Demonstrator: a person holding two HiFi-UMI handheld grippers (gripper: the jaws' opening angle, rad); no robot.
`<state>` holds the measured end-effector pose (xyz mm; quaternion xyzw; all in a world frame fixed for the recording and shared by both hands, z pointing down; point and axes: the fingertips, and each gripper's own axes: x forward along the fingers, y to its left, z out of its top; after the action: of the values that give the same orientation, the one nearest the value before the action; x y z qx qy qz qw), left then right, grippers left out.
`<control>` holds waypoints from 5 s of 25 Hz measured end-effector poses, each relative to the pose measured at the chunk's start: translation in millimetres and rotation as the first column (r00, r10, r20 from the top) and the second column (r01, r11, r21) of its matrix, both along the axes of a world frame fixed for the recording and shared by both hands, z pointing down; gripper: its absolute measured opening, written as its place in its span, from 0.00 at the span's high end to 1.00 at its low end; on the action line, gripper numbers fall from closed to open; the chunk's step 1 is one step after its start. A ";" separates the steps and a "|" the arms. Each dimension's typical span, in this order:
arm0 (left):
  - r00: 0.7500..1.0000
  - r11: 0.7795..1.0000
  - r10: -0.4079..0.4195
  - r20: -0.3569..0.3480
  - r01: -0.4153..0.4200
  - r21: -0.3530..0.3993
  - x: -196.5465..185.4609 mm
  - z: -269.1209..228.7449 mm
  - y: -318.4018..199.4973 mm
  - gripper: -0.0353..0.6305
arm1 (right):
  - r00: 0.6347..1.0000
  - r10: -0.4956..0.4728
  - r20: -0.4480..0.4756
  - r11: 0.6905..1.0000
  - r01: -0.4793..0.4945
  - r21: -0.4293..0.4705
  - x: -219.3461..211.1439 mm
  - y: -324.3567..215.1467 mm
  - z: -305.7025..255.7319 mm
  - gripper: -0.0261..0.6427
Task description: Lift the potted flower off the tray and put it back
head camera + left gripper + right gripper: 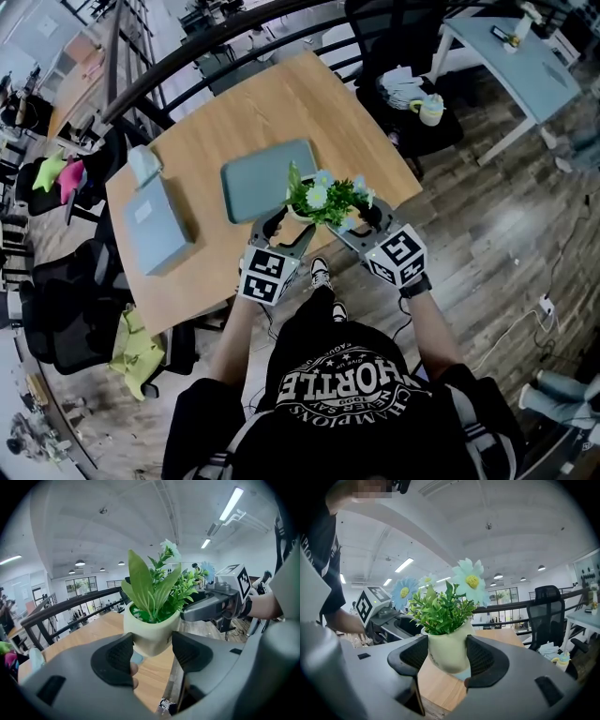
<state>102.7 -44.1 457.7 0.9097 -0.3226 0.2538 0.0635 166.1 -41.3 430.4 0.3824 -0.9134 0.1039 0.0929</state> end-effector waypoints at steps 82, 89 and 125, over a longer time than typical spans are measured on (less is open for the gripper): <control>0.977 0.958 -0.205 0.063 0.214 -0.192 -80.6 246.9 -250.4 0.53 | 0.964 -0.228 -0.138 0.946 0.186 -0.266 -86.4 -271.0 240.5 0.56; 0.977 0.956 -0.205 0.054 0.212 -0.205 -80.1 255.2 -250.8 0.53 | 0.964 -0.229 -0.136 0.942 0.185 -0.280 -86.1 -271.9 249.2 0.56; 0.954 0.957 -0.290 -0.082 0.287 -0.039 -116.9 122.5 -241.6 0.54 | 0.990 -0.005 -0.142 0.987 -0.018 -0.160 -46.0 -259.3 140.5 0.58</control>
<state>-14.2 -285.7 580.2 0.8620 -0.4455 0.2064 0.1258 120.0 -300.5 570.9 0.3830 -0.8919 0.1501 0.1878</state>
